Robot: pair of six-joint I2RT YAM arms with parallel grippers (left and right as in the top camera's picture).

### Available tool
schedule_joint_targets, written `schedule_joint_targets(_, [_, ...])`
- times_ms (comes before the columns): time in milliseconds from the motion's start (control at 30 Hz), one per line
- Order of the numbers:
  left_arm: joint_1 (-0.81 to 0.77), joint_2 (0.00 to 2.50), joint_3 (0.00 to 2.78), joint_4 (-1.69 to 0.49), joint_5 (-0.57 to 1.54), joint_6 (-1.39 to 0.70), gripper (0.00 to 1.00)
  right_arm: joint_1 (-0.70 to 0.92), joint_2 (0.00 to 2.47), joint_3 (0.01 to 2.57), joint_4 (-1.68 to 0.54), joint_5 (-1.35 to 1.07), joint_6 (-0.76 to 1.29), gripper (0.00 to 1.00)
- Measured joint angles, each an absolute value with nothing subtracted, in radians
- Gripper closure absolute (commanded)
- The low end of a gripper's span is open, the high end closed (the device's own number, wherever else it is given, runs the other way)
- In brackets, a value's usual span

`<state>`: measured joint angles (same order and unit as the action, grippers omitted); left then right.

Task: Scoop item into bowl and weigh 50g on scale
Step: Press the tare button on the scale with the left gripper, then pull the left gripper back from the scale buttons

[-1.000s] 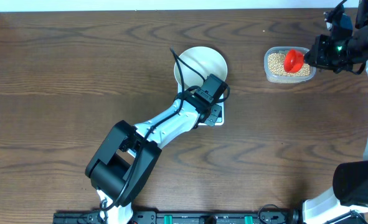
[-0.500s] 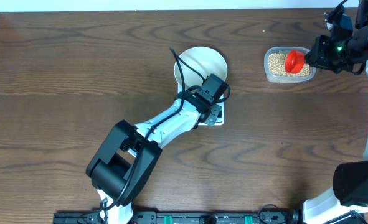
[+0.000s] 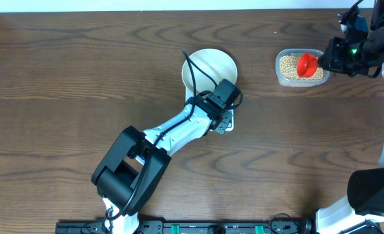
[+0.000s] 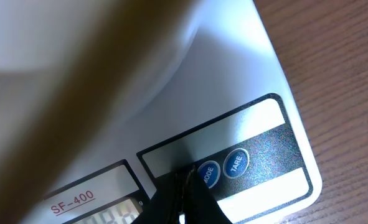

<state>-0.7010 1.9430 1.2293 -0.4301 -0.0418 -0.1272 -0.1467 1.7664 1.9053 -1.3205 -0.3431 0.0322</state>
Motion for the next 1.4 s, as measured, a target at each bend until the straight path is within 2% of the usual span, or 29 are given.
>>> schedule_joint_targets(400, [-0.702,1.918,1.224,-0.47,-0.043,-0.099,0.93,-0.147,1.766,1.905,-1.319,-0.343,0.032,0.99])
schedule_joint_targets(533, [-0.702,1.757,1.204,-0.481,-0.04,-0.092,0.92,-0.147,1.766,1.905,-1.315,-0.343,0.032,0.99])
schedule_joint_targets(733, [-0.687,1.454,1.207,-0.408,-0.112,-0.081,0.83,-0.147,1.766,1.905,-1.278,-0.343,0.021,0.99])
schedule_joint_targets(800, [-0.655,1.423,1.207,-0.369,-0.142,-0.081,0.83,-0.147,1.766,1.905,-1.255,-0.342,0.016,0.99])
schedule_joint_targets(867, [-0.617,1.417,1.207,-0.342,-0.162,-0.078,0.74,-0.147,1.766,1.905,-1.23,-0.342,0.014,0.99])
schedule_joint_targets(1067, [-0.514,1.418,1.207,-0.339,-0.186,-0.08,0.65,-0.147,1.766,1.905,-1.19,-0.341,0.013,0.99])
schedule_joint_targets(1267, [-0.508,1.417,1.206,-0.496,-0.162,-0.085,0.64,-0.147,1.766,1.905,-1.202,-0.321,0.01,0.99])
schedule_joint_targets(1400, [-0.525,1.417,1.206,-0.596,-0.124,-0.16,0.64,-0.147,1.766,1.905,-1.228,-0.317,0.01,0.99])
